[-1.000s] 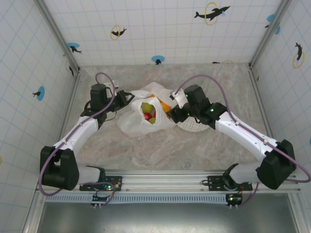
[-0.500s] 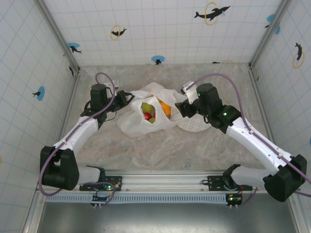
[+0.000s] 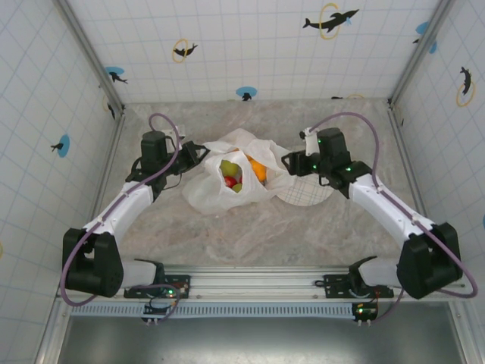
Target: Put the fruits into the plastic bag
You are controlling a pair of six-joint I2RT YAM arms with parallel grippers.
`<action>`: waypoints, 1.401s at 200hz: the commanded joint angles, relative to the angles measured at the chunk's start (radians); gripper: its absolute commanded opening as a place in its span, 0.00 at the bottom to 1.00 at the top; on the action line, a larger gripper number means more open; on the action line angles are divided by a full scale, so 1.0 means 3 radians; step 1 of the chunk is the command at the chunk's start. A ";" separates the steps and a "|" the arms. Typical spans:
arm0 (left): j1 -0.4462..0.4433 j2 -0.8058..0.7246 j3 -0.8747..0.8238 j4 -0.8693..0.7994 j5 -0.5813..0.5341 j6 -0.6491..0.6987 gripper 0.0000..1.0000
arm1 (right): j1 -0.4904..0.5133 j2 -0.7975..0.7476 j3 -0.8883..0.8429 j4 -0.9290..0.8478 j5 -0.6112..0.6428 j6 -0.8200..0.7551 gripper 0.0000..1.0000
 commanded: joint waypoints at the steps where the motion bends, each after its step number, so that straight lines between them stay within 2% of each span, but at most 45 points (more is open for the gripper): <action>1: 0.0034 0.0016 -0.0006 -0.0035 -0.0022 0.0023 0.00 | 0.0014 0.0235 0.0010 0.0346 -0.0235 0.0204 0.64; 22: 0.0035 0.0001 0.0000 -0.0034 -0.0027 0.0034 0.00 | 0.0034 0.0391 0.0107 0.0418 -0.0347 0.0258 0.42; 54: 0.0074 -0.0047 0.0014 -0.0045 -0.0061 0.0034 0.00 | 0.0138 0.0400 0.0350 0.0468 -0.0249 0.0262 0.19; 66: 0.0112 -0.0079 0.0022 -0.0030 -0.0068 -0.0003 0.00 | 0.0178 0.0377 0.0464 0.0490 -0.0195 0.0266 0.14; 101: 0.0202 -0.0180 0.0092 0.0053 -0.0086 -0.0207 0.00 | 0.0213 0.0336 0.0907 0.0631 -0.0119 0.0300 0.09; 143: 0.0203 -0.0229 0.0203 0.0173 -0.0099 -0.0515 0.00 | 0.0221 0.0454 0.1287 0.0844 -0.0140 0.0387 0.07; 191: 0.0203 -0.0144 0.0184 0.0435 -0.0216 -0.0785 0.00 | 0.0137 0.0869 0.1449 0.0803 -0.0185 0.0432 0.07; 217: 0.0203 -0.0107 0.0185 0.0587 -0.0245 -0.0913 0.00 | 0.0049 0.1104 0.1511 0.0818 -0.0339 0.0521 0.08; 280: 0.0203 -0.0055 0.0189 0.0700 -0.0427 -0.0948 0.00 | -0.0023 0.1489 0.1740 0.0650 -0.0460 0.0515 0.14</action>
